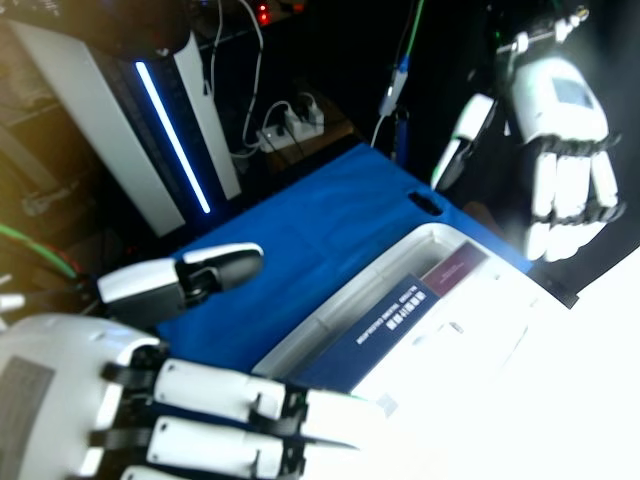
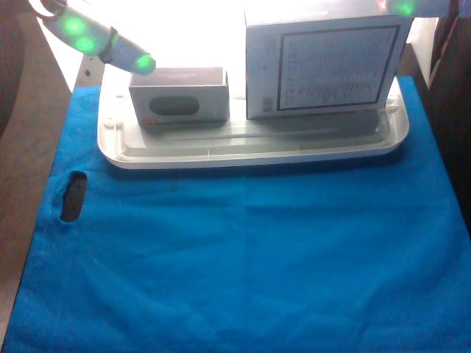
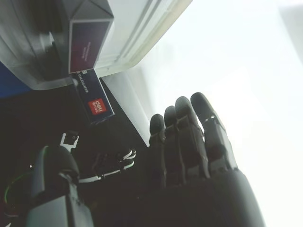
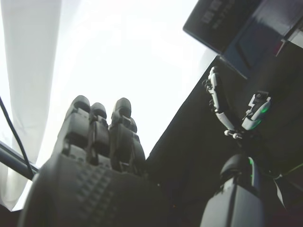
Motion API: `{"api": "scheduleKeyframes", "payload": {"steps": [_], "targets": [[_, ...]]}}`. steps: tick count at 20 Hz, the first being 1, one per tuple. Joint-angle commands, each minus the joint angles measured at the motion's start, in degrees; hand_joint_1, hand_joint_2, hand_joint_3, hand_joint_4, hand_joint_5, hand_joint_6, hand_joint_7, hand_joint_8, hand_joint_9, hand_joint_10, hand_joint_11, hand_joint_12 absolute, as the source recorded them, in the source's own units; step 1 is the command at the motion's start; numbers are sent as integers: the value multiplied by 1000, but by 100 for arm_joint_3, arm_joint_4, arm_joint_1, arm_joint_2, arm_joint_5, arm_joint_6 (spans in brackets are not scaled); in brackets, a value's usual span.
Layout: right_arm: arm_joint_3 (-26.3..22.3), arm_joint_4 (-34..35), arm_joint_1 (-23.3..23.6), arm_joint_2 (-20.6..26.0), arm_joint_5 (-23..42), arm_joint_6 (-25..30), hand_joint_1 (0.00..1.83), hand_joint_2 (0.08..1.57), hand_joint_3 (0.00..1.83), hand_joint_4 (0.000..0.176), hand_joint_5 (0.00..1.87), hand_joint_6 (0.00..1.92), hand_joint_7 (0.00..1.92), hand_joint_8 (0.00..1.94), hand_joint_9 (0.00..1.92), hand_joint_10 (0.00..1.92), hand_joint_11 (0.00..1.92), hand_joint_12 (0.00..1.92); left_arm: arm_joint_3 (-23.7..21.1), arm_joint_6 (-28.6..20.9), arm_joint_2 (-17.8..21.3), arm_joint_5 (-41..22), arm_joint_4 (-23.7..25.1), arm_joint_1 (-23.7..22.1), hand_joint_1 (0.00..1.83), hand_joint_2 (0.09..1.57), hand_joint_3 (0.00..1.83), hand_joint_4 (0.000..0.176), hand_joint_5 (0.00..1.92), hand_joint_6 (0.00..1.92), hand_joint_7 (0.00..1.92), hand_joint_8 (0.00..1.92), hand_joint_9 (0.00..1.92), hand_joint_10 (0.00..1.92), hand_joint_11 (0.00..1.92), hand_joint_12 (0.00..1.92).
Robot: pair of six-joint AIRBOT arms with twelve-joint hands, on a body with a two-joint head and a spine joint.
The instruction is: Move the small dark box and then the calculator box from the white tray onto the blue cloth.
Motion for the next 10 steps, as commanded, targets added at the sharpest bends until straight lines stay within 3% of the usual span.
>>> {"api": "scheduleKeyframes", "payload": {"steps": [1,3,6,10], "targets": [[20,176,78,4,661,43,468,737,0,22,141,10,378,19,58,3,8,3,83,-118,-56,68,-126,-34,549,880,0,0,309,1,345,3,356,4,0,865],[16,158,78,-3,662,79,473,734,0,27,138,6,371,13,61,4,16,6,147,-123,-134,122,-85,34,556,884,0,0,280,0,303,0,326,0,0,841],[13,154,78,-20,663,82,473,743,3,19,120,0,312,0,57,1,49,19,259,-519,-275,170,455,90,524,882,0,0,316,8,267,0,296,4,0,813],[8,130,78,-37,663,83,477,742,1,18,123,2,323,10,92,12,85,29,366,-760,-392,186,722,237,563,824,0,0,329,1,314,5,335,9,4,813]]}}
